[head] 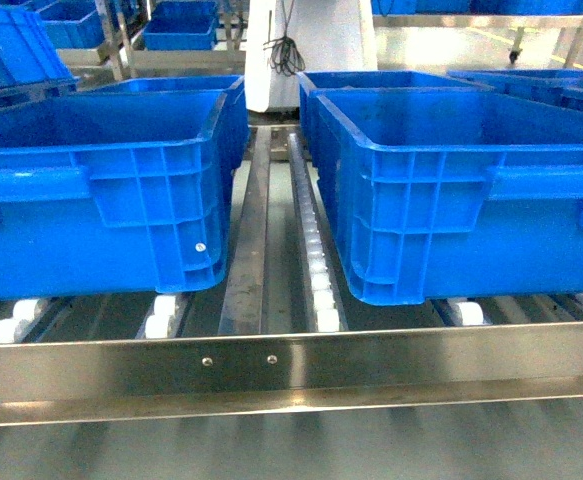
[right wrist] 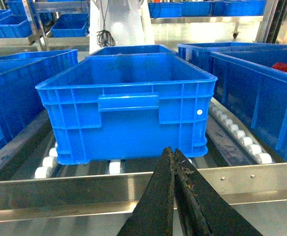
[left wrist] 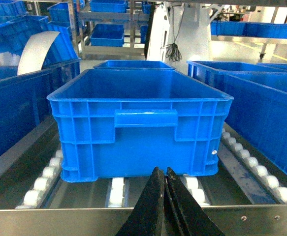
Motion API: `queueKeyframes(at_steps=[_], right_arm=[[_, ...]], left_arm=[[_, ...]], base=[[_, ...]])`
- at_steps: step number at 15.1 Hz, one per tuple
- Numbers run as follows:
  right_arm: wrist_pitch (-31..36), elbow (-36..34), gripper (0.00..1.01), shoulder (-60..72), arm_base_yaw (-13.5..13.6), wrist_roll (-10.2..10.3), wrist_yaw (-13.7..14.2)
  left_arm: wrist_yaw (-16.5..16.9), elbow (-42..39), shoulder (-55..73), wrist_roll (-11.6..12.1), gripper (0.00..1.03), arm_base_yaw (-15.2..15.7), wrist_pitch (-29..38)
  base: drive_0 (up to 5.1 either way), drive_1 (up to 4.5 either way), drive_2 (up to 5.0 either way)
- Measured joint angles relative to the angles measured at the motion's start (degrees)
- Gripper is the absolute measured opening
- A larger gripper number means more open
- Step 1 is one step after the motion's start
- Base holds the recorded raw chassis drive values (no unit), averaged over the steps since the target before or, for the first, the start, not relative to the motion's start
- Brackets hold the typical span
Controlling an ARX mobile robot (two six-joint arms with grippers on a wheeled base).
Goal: Sort blue parts and orange caps into right shelf containers
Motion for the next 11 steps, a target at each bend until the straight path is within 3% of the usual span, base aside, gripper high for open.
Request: queueKeyframes(at_steps=[3, 4, 6, 7, 8, 11], right_arm=[[-3.72, 0.00, 0.02, -3.30, 0.00, 0.11, 0.00], [-13.07, 0.02, 0.02, -10.08, 0.00, 0.20, -0.04], [-13.40, 0.02, 0.02, -12.46, -0.02, 0.20, -0.04], [-12.72, 0.02, 0.02, -12.48, 0.00, 0.22, -0.09], [-13.00, 0.02, 0.02, -12.46, -0.02, 0.22, -0.07], [-12.98, 0.02, 0.02, -12.46, 0.00, 0.22, -0.04]], left_arm=[[0.00, 0.00, -4.35, 0.00, 0.02, 0.00, -4.24], [-0.02, 0.00, -5.64, 0.00, 0.02, 0.00, -5.70], [-0.11, 0.00, -7.74, -0.02, 0.02, 0.00, -7.65], [0.00, 0.02, -12.20, 0.00, 0.02, 0.00, -14.75], [-0.09, 0.02, -17.20, -0.07, 0.02, 0.00, -17.40], [-0.02, 0.02, -17.05, -0.04, 0.02, 0.00, -17.44]], base=[[0.0, 0.00, 0.0], [0.0, 0.00, 0.0], [0.0, 0.00, 0.0], [0.0, 0.00, 0.0], [0.0, 0.00, 0.0], [0.0, 0.00, 0.0]])
